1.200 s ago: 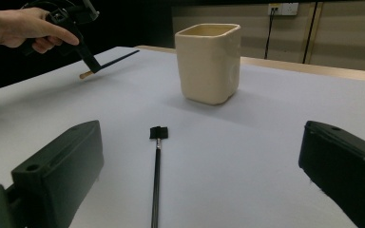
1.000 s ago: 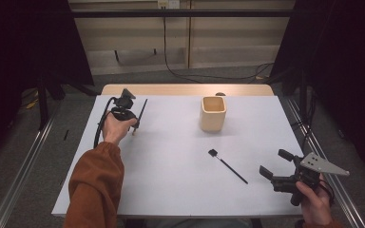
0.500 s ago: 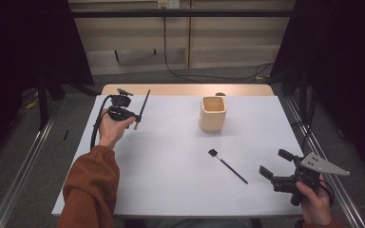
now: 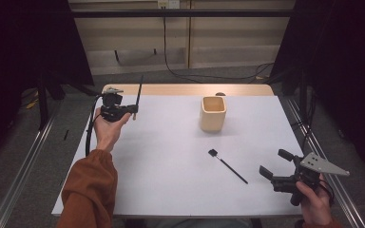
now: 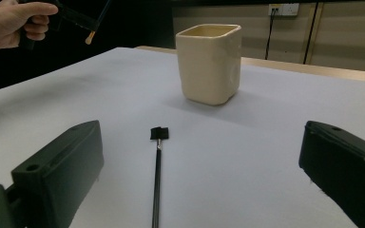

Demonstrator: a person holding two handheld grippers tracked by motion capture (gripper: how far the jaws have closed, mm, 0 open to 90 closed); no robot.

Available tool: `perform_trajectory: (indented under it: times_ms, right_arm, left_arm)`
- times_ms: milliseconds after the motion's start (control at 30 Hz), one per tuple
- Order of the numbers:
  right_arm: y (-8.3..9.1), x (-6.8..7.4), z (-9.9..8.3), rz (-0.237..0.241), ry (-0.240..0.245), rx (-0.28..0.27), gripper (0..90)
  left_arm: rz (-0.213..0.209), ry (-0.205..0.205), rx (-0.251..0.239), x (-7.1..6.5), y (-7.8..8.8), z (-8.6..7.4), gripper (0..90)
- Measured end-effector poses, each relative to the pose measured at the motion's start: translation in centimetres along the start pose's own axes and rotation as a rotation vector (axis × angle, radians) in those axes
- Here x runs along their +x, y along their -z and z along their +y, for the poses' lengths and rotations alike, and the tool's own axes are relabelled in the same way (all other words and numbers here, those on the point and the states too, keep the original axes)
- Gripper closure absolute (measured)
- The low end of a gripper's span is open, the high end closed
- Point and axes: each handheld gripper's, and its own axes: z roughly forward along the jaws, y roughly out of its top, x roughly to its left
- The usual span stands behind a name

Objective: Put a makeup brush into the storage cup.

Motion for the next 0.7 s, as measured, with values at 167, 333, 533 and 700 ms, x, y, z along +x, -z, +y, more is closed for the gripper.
perform_trajectory:
  times_ms: [167, 333, 533, 700]
  right_arm:
    - [0.0, 0.0, 0.0, -0.001, 0.001, -0.001, 0.1]
    - [0.0, 0.0, 0.0, -0.001, 0.001, -0.001, 0.1]
    - [0.0, 0.0, 0.0, -0.001, -0.003, -0.003, 0.0]
    - [0.0, -0.1, 0.0, -0.005, -0.005, -0.004, 0.0]
  left_arm:
    - [-0.007, -0.006, -0.083, -0.2, 0.8, 0.1, 84.2]
    - [0.004, 0.007, -0.159, -0.1, 1.8, 0.4, 84.2]
    - [-0.014, 0.018, -0.193, 0.0, 2.5, 0.3, 84.2]
    - [-0.026, 0.004, -0.196, -0.1, 2.9, -0.2, 84.2]
